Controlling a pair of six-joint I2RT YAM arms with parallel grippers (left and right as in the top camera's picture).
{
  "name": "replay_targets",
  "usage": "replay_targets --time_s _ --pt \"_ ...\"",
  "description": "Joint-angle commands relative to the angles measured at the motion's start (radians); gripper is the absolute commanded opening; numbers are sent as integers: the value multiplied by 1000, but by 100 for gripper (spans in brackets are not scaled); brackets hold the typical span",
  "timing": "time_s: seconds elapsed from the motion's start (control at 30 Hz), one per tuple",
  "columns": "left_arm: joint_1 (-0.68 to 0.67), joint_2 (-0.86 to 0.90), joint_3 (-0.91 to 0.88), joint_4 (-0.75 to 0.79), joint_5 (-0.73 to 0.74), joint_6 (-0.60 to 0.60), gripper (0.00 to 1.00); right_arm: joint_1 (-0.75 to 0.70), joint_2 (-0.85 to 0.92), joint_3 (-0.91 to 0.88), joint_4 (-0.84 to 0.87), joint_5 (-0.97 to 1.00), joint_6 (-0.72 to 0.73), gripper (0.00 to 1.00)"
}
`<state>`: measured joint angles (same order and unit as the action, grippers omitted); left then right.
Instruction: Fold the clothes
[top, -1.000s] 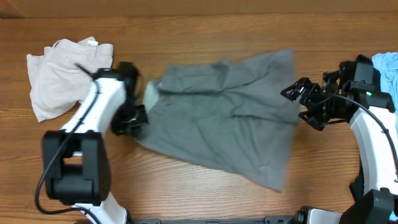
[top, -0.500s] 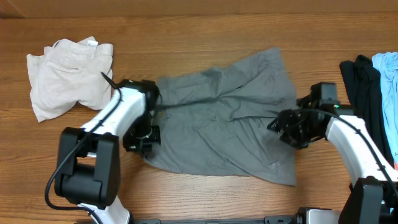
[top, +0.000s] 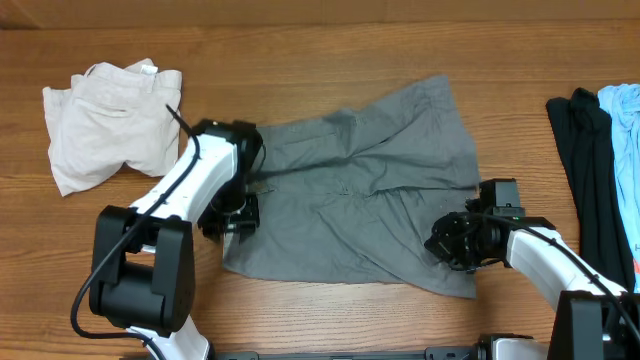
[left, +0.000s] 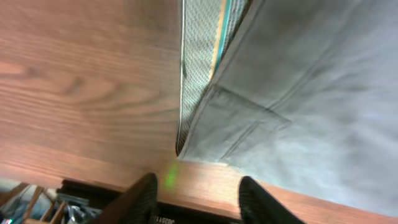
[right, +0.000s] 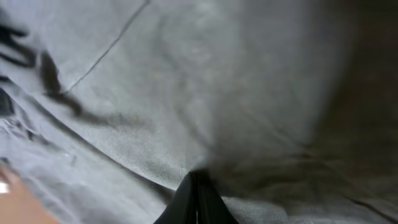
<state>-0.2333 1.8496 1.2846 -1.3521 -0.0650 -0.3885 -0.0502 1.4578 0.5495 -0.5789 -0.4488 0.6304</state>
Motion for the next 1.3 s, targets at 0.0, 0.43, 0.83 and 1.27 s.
replay_targets --time_s 0.0,0.43,0.83,1.27 --pt "18 -27 107 -10 -7 34 49 -45 42 -56 -59 143 117 4" --pt "14 -8 163 462 126 219 93 -62 42 -45 -81 138 102 4" --pt "127 155 163 603 396 253 75 -61 42 -45 -81 134 99 4" --pt "177 210 169 760 686 227 4 -61 42 -45 -78 134 99 4"
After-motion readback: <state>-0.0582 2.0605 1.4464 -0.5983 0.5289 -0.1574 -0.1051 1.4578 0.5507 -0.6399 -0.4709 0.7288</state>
